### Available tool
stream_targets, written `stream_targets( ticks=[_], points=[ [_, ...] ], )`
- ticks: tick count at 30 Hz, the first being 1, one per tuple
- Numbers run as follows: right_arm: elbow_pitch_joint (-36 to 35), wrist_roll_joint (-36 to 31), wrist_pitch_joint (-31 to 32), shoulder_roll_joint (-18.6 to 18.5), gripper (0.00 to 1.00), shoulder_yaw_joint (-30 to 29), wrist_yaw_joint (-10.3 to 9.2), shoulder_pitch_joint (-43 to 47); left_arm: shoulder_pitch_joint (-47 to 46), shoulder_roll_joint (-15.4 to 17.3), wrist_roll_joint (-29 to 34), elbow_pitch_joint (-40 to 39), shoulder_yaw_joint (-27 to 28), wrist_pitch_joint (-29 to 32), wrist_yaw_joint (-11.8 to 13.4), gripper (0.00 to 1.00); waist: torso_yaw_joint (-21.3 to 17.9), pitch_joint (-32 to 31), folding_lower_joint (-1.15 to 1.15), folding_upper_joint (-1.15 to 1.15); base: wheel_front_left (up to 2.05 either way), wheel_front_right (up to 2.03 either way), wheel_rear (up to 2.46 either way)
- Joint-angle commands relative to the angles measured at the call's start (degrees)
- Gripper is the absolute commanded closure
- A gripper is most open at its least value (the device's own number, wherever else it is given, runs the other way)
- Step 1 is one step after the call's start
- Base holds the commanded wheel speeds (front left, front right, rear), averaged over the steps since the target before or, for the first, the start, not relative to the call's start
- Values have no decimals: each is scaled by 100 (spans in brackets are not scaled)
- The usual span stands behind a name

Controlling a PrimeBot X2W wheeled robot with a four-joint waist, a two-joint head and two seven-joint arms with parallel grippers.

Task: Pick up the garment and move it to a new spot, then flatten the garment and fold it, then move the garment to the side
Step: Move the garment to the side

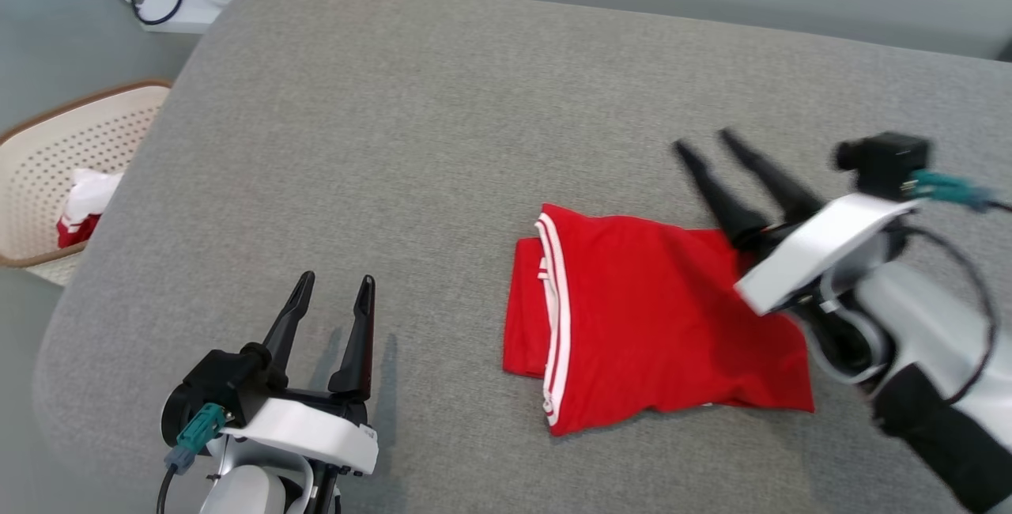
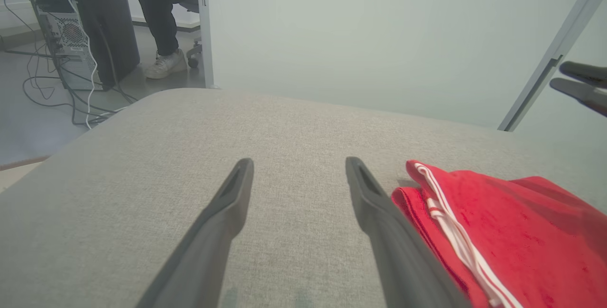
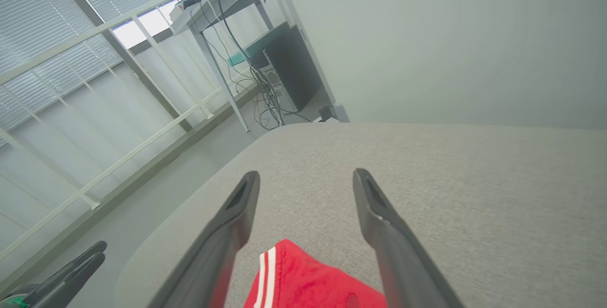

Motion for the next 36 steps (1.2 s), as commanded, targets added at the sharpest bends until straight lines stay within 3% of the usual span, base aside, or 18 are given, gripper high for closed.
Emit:
stream_targets(
  ticks=[1,8,15,26,28,29,30,31,36],
  points=[
    [-28,64,-127,-175,0,-189,9,43,-126,50,43,-164,205,-34,46,0,-137,-6,0,0,0,0,0],
    [293,171,-174,-608,0,-440,9,798,-156,50,85,-182,232,-34,51,0,-370,27,0,0,0,0,0],
    [403,558,51,-517,0,-213,9,1401,-201,50,94,-175,219,-34,24,0,-369,72,0,0,0,0,0],
    [593,727,377,-307,0,178,9,1364,-203,50,87,-194,226,-34,22,0,-231,110,0,0,0,0,0],
    [590,753,395,-260,62,230,9,1333,-199,50,76,-200,221,-34,30,0,-220,112,0,0,0,0,0],
    [590,753,395,-260,62,230,9,1333,-199,50,76,-200,221,-34,30,0,-220,112,0,0,0,0,0],
    [572,779,409,-239,90,253,9,1321,-196,50,71,-203,219,-34,33,0,-216,110,0,0,0,0,0],
    [560,794,415,-231,100,275,9,1308,-192,50,67,-205,219,-34,35,0,-214,105,0,0,0,0,0],
    [506,841,231,-268,100,254,9,1219,-162,50,70,-220,243,-34,35,0,-251,79,0,0,0,0,0]
  ],
)
